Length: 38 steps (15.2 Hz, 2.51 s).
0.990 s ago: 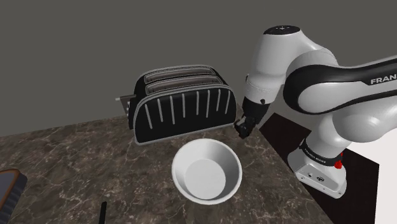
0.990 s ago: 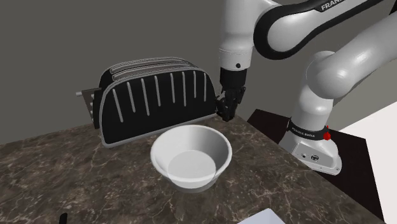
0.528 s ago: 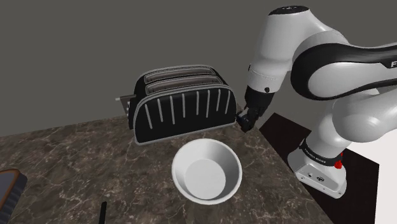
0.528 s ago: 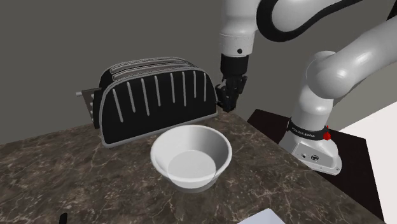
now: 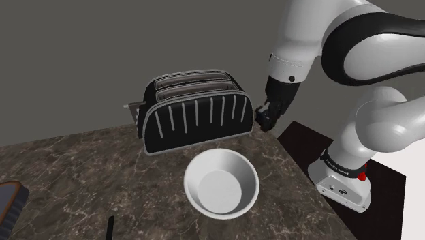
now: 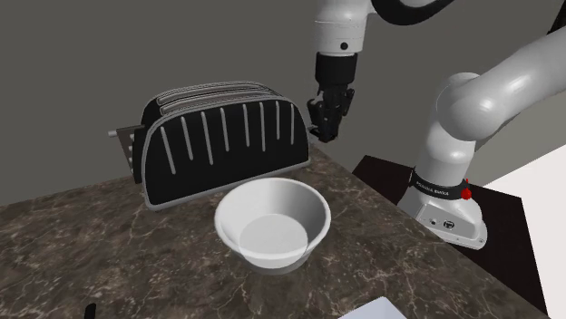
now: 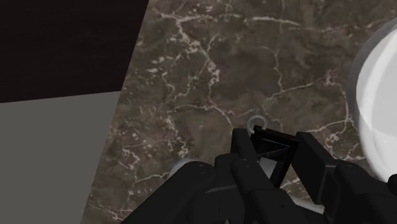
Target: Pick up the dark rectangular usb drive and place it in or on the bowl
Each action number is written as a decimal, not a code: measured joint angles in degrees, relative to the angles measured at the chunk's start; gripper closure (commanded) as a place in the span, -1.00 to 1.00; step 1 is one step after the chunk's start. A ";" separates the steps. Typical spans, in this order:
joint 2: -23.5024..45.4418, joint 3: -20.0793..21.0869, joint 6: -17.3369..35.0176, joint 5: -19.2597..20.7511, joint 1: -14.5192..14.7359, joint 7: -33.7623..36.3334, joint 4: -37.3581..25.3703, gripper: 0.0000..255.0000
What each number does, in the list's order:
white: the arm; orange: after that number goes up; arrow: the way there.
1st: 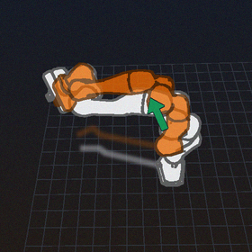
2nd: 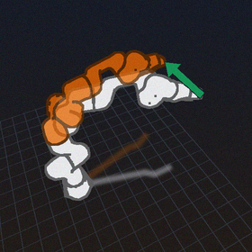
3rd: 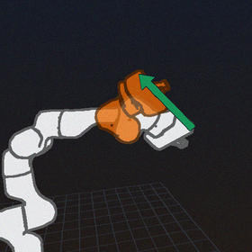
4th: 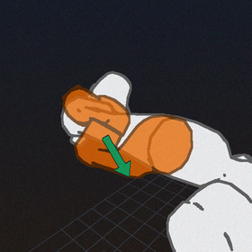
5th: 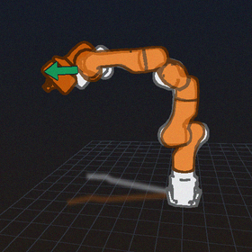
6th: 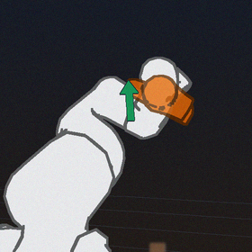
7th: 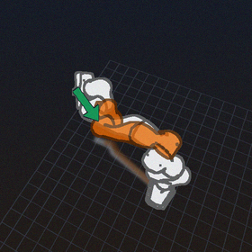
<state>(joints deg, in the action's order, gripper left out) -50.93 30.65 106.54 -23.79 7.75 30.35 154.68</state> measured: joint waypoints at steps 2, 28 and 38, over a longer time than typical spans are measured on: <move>1.19 1.64 -0.06 -0.73 0.24 1.71 -1.65 1.00; 28.61 31.59 13.79 1.45 -11.15 24.06 -21.17 1.00; 31.17 34.70 18.10 2.44 -13.02 25.03 -19.23 1.00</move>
<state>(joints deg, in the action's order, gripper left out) -19.76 65.35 124.64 -21.35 -5.27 55.39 135.45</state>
